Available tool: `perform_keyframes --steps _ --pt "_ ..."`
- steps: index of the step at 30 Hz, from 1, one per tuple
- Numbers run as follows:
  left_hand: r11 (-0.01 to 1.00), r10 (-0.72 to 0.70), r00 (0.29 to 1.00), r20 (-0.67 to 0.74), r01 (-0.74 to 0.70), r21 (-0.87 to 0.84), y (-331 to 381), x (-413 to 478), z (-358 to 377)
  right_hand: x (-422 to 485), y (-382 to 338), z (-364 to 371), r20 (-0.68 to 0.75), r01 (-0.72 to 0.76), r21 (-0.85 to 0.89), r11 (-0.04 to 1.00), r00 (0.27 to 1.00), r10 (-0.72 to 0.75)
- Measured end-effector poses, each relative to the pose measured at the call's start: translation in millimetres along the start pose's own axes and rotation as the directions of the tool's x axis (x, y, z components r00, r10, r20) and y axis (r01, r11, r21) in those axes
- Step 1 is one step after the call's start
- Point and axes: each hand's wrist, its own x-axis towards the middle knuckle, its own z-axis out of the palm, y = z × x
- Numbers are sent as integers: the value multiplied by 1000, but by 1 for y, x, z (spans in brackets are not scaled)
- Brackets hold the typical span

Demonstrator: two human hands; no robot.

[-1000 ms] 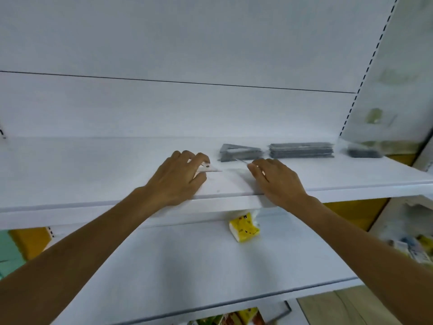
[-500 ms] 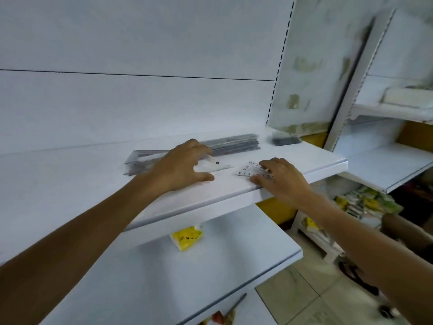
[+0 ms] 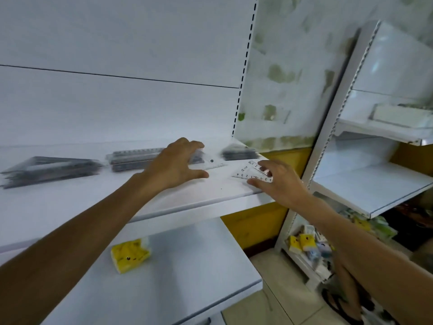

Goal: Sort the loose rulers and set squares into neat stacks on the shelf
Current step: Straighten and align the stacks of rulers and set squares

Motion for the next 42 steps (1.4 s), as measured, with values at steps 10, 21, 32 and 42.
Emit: perform_keyframes --steps 10,21,32,42 --pt "997 -16 999 -51 20 72 19 65 14 30 32 12 67 93 -7 996 994 -92" --pt "991 -100 993 -57 104 83 32 130 63 78 82 7 95 211 20 977 973 -212" --pt "960 -245 967 -69 252 125 37 166 109 89 106 7 186 353 125 927 910 -371" --pt "943 -286 955 -84 296 151 35 169 116 85 113 9 214 444 166 881 855 -471"
